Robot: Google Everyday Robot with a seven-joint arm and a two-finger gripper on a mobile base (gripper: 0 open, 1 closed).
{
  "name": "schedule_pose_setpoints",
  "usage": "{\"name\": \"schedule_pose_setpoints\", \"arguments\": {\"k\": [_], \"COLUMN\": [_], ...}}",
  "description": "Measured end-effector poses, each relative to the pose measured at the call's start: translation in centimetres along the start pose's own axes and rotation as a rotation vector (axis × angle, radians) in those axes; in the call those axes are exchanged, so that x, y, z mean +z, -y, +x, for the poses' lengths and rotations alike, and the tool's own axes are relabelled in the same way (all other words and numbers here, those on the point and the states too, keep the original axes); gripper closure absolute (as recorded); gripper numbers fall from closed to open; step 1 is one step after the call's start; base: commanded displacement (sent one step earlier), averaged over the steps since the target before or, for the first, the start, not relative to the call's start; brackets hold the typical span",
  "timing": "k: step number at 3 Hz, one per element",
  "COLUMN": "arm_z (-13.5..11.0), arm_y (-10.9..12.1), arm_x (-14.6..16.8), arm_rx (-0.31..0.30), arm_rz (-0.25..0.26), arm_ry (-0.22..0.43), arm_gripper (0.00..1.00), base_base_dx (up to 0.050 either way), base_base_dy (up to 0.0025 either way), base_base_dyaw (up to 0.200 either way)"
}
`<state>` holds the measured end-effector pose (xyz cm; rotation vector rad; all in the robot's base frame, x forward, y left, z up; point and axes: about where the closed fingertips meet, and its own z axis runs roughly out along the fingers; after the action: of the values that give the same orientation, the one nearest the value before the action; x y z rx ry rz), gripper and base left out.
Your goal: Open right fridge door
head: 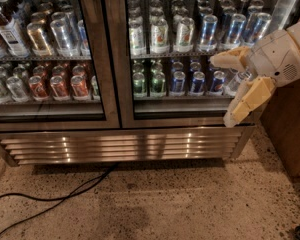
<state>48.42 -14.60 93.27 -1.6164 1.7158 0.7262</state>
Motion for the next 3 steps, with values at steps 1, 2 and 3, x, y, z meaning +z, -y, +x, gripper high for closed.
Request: {"name": "schedule_pose_setpoints", "arguments": {"k": [1, 2, 3], "arm_z": [-1.0, -2.1, -2.1], "arm_y": [-0.2, -0.7, 0.2], "arm_x": [0.5, -0.4, 0.5], "arm_rx": [-0.043, -0.180, -0.165], "arm_rz": [-0.053, -0.151, -0.201], "arm_ry": [0.137, 0.484, 0.652], "arm_gripper": [0.00, 0.00, 0.00], "base_base_dx": [0.000, 0.000, 0.000], "base_base_dy": [0.00000, 0.00000, 0.00000], "base_base_dyaw": [0.000, 0.000, 0.000]}}
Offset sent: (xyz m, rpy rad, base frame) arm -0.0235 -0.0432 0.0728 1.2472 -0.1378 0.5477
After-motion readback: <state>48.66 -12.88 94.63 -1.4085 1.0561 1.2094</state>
